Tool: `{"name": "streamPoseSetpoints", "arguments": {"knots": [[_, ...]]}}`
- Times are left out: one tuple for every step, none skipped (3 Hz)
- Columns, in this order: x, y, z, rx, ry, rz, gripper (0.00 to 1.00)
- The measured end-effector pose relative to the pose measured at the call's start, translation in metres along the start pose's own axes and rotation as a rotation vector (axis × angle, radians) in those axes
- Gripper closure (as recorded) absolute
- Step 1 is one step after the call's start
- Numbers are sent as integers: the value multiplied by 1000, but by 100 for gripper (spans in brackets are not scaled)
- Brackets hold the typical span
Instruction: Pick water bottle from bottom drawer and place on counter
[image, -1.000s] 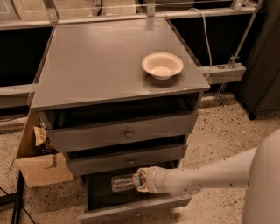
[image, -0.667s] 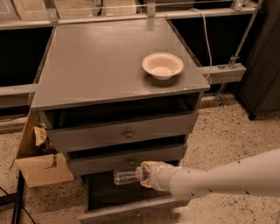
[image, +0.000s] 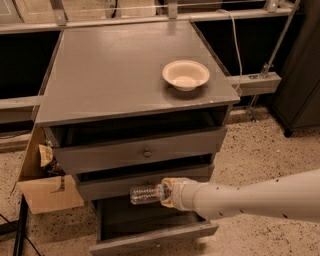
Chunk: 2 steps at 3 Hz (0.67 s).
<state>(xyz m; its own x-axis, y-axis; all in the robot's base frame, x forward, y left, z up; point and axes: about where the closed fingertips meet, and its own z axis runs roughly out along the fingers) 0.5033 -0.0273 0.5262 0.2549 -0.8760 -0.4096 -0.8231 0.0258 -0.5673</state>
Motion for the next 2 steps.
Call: {"name": "streamPoseSetpoints", "arguments": {"knots": [[6, -34, -12, -21, 17, 70, 100], [14, -47, -19, -61, 23, 150, 100]]}}
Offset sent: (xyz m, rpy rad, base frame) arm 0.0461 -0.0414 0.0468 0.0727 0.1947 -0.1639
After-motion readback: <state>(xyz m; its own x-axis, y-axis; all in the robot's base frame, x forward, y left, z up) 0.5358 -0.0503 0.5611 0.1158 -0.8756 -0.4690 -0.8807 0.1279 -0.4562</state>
